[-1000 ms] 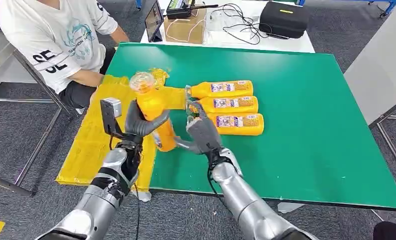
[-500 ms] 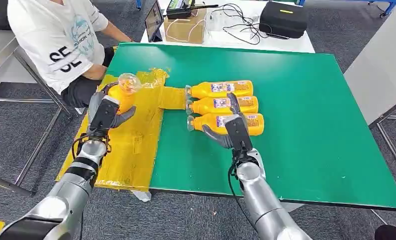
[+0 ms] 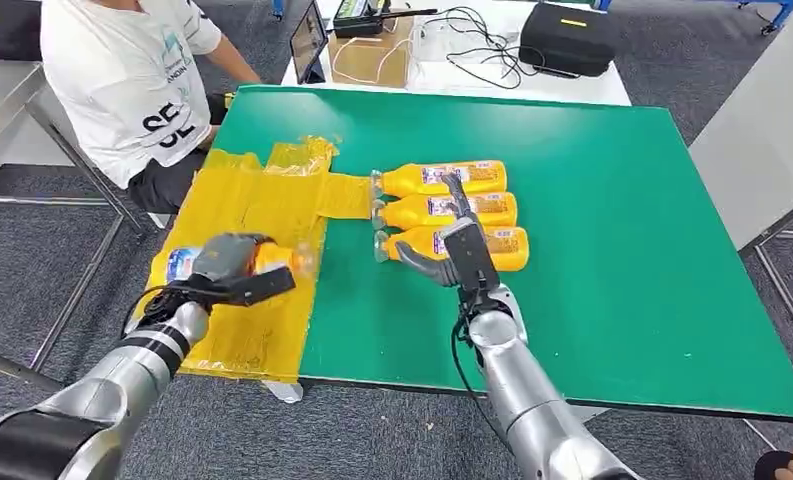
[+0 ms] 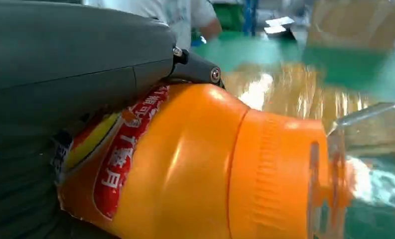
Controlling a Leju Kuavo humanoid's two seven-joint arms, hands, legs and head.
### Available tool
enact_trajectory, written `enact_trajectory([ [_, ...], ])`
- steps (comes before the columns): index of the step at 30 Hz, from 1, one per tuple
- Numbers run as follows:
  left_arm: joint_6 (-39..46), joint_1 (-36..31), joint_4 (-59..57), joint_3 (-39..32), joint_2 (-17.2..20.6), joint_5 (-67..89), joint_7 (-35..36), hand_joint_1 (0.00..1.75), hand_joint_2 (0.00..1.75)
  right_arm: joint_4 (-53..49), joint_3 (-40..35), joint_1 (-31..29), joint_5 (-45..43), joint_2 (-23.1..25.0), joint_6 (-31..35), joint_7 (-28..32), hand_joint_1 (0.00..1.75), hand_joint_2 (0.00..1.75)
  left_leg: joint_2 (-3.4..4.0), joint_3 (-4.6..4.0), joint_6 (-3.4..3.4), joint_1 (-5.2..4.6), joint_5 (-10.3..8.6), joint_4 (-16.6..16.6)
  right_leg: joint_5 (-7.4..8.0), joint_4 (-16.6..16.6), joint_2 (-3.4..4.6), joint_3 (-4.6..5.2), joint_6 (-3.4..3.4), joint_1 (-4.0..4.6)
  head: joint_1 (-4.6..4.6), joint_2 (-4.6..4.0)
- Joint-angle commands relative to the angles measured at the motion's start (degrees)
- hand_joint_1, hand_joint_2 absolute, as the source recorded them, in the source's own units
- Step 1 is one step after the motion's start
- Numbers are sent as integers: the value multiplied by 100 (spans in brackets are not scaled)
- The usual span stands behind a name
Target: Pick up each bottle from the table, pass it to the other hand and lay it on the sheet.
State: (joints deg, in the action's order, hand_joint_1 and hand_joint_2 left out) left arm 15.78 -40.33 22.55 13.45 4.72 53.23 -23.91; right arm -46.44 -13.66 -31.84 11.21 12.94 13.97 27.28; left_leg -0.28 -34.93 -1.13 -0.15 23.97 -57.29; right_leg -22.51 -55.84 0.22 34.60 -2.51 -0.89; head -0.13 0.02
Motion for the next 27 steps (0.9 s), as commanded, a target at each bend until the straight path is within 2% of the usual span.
enact_trajectory([
  [1, -278, -124, -872, 834, 181, 339, 233, 175, 175, 921, -265, -416, 53, 193, -84, -32, 0, 175, 26, 25, 6, 3, 10, 4, -3, 3, 21, -18, 7, 3, 0, -2],
  [8, -305, -48, -896, 724, 183, 301, 327, 175, 175, 1064, -351, -455, 82, 215, -118, -8, 0, 175, 20, 35, 8, 1, 8, 5, -3, 0, 16, -25, 8, 2, -2, -2],
  [9, -269, -36, -893, 721, 183, 311, 342, 122, 175, 1077, -358, -460, 85, 220, -112, -8, 0, 175, 28, 45, 11, 5, 13, 3, -6, -1, 22, -35, 12, 6, 0, -2],
  [10, -108, -17, -923, 672, 182, 356, 471, 0, 175, 1180, -378, -516, 86, 254, -50, 8, 0, 175, 27, 42, 8, -1, 9, 6, -4, -3, 23, -30, 8, 0, 0, -2],
  [24, 26, -40, -844, 361, 122, 225, 103, 0, 175, 1354, -476, -632, 122, 217, -77, -77, 0, 175, 14, 50, 20, 5, -1, 4, -4, -10, 10, -40, 12, 6, 0, -2],
  [27, 78, -20, -760, 103, 77, 10, -377, 0, 175, 1414, -491, -656, 127, 200, -107, -104, 0, 175, 10, 48, 18, 2, -3, 6, -3, -9, 9, -40, 10, 2, 0, -2],
])
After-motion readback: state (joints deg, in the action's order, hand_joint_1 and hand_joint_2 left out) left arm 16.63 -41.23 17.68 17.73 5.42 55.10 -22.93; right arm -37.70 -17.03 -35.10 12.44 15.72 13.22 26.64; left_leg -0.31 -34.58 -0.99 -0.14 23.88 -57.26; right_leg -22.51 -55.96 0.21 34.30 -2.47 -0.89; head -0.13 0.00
